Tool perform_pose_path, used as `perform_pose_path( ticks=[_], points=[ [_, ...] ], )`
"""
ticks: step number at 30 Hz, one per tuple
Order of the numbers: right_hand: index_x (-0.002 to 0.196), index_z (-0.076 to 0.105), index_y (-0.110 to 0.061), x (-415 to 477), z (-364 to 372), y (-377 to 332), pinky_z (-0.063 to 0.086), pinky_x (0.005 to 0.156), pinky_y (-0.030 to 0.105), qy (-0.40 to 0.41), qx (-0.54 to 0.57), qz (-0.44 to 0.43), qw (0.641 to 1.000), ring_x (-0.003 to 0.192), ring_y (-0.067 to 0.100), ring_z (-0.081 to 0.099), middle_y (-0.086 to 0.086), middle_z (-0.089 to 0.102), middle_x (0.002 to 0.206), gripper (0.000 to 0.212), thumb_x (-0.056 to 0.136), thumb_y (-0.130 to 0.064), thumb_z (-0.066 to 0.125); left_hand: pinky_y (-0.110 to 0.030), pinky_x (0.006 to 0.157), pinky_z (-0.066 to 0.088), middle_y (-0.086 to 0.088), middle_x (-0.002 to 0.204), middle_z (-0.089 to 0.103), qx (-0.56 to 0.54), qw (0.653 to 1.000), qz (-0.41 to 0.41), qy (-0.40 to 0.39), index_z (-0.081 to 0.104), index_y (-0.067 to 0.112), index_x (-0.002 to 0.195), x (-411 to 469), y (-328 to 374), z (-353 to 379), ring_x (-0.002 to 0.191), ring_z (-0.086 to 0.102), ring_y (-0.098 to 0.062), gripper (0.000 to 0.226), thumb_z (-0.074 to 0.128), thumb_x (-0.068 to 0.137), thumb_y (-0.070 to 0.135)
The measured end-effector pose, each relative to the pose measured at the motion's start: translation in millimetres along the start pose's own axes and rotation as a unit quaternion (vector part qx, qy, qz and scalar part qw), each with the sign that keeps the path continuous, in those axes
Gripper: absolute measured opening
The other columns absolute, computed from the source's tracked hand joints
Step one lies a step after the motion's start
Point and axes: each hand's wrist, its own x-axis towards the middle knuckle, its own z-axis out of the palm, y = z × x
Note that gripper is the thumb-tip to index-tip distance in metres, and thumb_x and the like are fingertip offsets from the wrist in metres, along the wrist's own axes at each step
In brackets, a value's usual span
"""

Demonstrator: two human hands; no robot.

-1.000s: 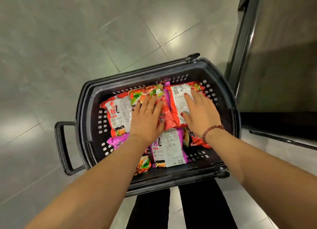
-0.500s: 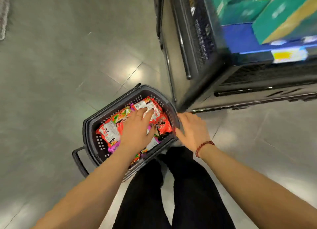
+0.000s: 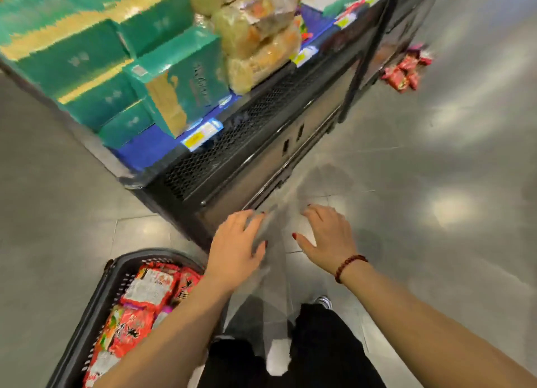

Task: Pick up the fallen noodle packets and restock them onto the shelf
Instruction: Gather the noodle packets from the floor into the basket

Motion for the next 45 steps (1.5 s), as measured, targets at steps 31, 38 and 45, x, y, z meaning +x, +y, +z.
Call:
perform_pose_path(
  ticks=[31,38,45],
  points=[
    [0.139,0.042,-0.023,213.9,-160.1,452.8,0.024,0.105,0.029,0.015,0.03,0.321,0.947,0.135,0.017,0.032,-0.005,0.038,0.147,0.053,0.092,-0.046,0.052,-0.046,0.086,0.053,-0.011,0.125,0.062,0.054,0.946,0.286,-0.14,0.06,0.014,0.128,591.5,238.1,104.7,0.111,0.06,-0.033,0.056,0.057,0.08,0.041],
    [0.142,0.038,-0.024,301.6,-196.0,543.8,0.026,0.108,0.03,0.016,0.034,0.354,0.935,0.134,0.016,0.032,-0.004,0.036,0.149,0.055,0.094,-0.047,0.049,-0.042,0.097,0.047,-0.01,0.134,0.057,0.074,0.939,0.307,-0.134,0.054,0.017,0.136,734.1,275.7,116.8,0.122,0.054,-0.03,0.057,0.065,0.085,0.039],
    [0.141,0.038,-0.023,400.4,-232.7,682.1,0.027,0.108,0.032,0.016,0.03,0.34,0.94,0.135,0.017,0.031,-0.003,0.036,0.148,0.053,0.094,-0.045,0.048,-0.042,0.093,0.052,-0.009,0.128,0.061,0.095,0.94,0.303,-0.129,0.057,0.016,0.133,883.7,333.3,154.8,0.116,0.058,-0.029,0.057,0.068,0.083,0.039]
  ],
)
